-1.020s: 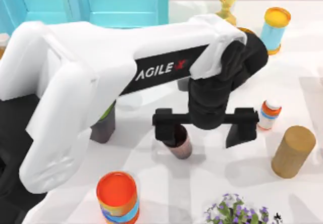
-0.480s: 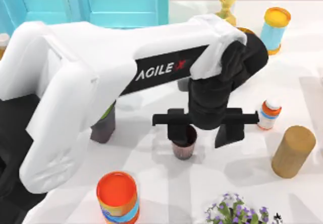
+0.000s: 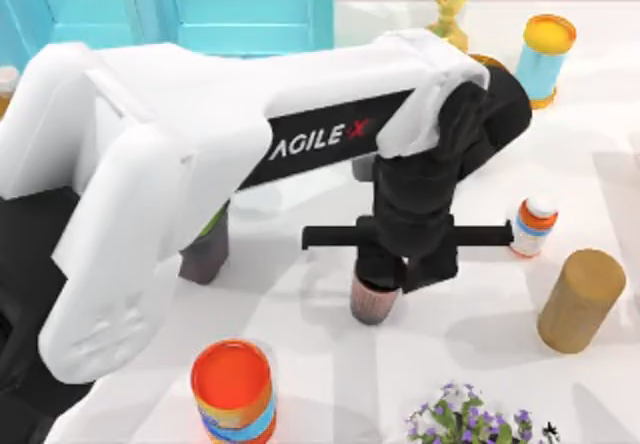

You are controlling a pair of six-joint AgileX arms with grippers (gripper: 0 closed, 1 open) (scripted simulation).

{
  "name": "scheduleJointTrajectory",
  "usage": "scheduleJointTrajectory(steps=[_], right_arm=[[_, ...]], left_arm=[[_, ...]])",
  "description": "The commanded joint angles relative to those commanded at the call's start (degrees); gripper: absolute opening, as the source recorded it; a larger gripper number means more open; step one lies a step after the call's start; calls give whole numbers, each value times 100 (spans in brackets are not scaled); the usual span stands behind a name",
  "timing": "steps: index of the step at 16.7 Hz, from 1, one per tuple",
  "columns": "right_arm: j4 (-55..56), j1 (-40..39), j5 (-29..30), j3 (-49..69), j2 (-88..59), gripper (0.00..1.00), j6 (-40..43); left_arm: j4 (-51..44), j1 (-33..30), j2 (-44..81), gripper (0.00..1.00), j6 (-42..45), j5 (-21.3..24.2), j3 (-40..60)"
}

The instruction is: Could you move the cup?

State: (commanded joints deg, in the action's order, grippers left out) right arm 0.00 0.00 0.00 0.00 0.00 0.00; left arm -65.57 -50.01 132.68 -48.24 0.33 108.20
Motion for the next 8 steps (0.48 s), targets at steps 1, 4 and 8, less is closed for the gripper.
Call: scheduleJointTrajectory(steps=[1, 4, 8], right_arm=[[0, 0, 0, 0, 0, 100, 0], [0, 0, 0, 0, 0, 100, 0], [0, 0, 0, 0, 0, 100, 0]], left_arm=[[0, 0, 0, 0, 0, 0, 0], [0, 0, 0, 0, 0, 0, 0], [-71, 16, -58, 0, 80, 26, -70]])
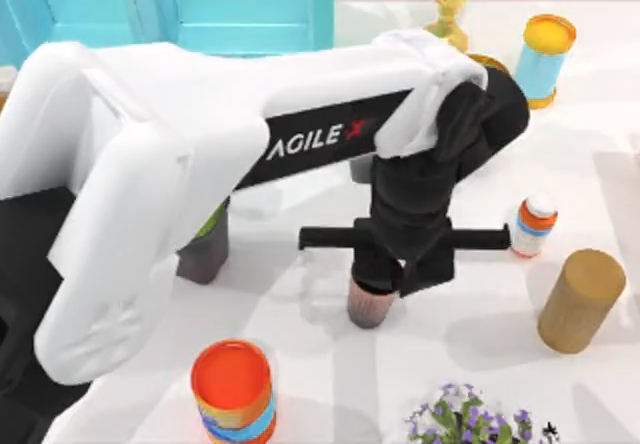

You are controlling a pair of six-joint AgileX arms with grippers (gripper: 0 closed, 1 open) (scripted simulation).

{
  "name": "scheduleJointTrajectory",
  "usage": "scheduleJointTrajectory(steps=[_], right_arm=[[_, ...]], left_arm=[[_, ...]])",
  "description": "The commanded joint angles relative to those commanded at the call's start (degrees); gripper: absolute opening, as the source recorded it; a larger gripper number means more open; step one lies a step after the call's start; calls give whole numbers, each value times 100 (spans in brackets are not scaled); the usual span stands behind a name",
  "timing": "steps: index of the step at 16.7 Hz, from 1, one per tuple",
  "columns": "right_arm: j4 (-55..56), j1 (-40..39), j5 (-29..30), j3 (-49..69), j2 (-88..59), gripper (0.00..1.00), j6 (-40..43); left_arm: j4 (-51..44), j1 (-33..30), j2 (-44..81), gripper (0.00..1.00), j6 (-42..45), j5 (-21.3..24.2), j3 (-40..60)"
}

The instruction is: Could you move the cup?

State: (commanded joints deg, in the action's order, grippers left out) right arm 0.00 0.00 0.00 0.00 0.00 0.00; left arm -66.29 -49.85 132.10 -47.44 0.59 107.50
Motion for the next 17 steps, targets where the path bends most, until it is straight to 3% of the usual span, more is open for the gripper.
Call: scheduleJointTrajectory(steps=[6, 11, 17], right_arm=[[0, 0, 0, 0, 0, 100, 0], [0, 0, 0, 0, 0, 100, 0], [0, 0, 0, 0, 0, 100, 0]], left_arm=[[-805, 726, -1293, 0, 1300, 370, -1105], [-1018, 2238, -2742, 0, 2813, 624, -2375], [-190, 4095, -3528, 0, 4093, 497, -3362]])
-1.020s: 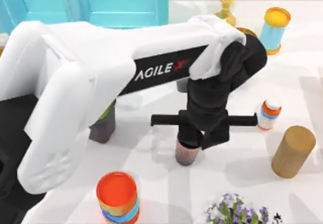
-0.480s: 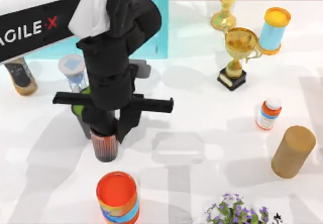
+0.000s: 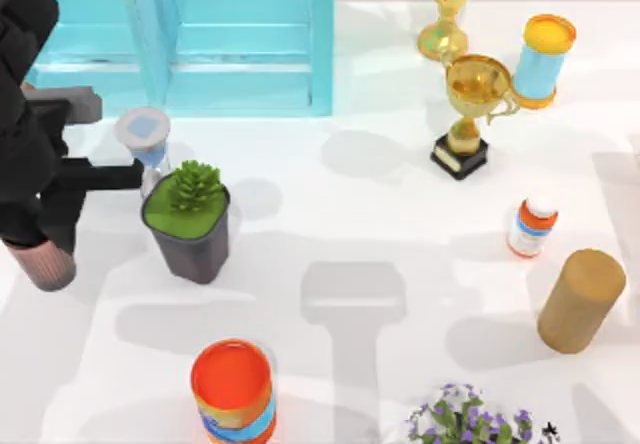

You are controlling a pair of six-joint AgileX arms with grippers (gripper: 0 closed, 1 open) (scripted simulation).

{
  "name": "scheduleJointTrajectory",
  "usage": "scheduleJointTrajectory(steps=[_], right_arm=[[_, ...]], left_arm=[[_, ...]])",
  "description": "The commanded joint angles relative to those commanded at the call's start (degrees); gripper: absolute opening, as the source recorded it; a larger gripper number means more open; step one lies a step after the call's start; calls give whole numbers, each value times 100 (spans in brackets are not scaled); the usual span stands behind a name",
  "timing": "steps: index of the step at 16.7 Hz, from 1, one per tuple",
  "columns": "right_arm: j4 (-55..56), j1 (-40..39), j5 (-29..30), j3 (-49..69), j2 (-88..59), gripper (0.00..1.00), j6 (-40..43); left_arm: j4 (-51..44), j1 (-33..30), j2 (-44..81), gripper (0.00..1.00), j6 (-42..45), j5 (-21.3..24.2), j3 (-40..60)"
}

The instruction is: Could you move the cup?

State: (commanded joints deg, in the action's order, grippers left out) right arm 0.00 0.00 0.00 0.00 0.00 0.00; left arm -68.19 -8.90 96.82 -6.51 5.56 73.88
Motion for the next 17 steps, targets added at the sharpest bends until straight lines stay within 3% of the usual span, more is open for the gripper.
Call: scheduleJointTrajectory(steps=[3, 9, 17], right_arm=[[0, 0, 0, 0, 0, 100, 0], [0, 0, 0, 0, 0, 100, 0], [0, 0, 0, 0, 0, 100, 0]], left_arm=[[228, 301, -53, 0, 186, -49, -156], [291, 287, -16, 0, 196, -59, -201], [1191, 340, 222, 0, 235, -51, -849]])
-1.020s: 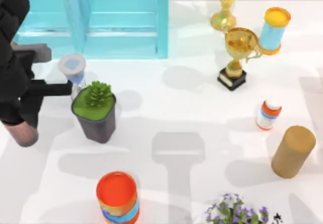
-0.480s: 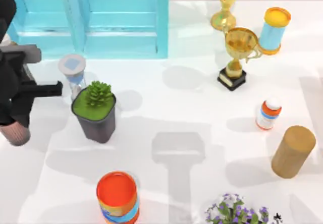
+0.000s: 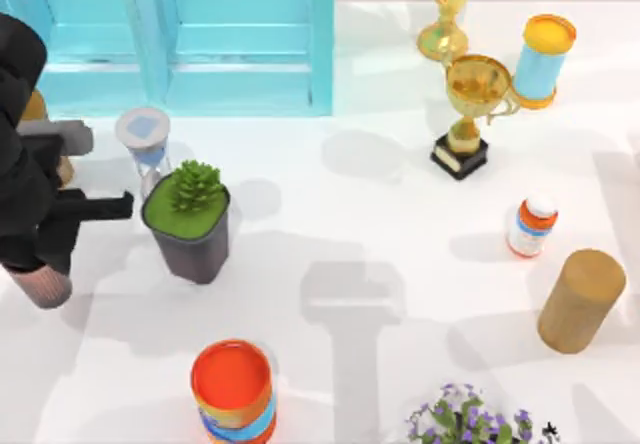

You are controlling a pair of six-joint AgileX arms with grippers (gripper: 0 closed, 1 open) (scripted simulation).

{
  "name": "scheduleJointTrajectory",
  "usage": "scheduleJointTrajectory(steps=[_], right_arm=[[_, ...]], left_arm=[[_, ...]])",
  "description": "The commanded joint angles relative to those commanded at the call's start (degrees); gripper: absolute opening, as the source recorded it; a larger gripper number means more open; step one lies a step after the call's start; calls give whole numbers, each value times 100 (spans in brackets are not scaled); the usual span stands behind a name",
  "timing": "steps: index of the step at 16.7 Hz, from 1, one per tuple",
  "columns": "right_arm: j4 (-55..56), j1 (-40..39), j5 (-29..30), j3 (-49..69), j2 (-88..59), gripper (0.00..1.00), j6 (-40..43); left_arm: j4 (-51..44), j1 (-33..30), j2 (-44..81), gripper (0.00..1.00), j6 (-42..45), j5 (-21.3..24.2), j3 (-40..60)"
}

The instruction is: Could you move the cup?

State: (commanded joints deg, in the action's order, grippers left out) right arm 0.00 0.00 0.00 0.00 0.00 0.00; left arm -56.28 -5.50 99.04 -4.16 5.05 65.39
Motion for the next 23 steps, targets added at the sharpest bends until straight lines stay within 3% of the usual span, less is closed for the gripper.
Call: scheduleJointTrajectory(steps=[8, 21, 23], right_arm=[[0, 0, 0, 0, 0, 100, 0], [0, 0, 0, 0, 0, 100, 0], [0, 0, 0, 0, 0, 100, 0]], left_arm=[[509, 27, 151, 0, 24, 4, -360], [509, 27, 151, 98, 24, 4, -360], [509, 27, 151, 100, 24, 4, -360]])
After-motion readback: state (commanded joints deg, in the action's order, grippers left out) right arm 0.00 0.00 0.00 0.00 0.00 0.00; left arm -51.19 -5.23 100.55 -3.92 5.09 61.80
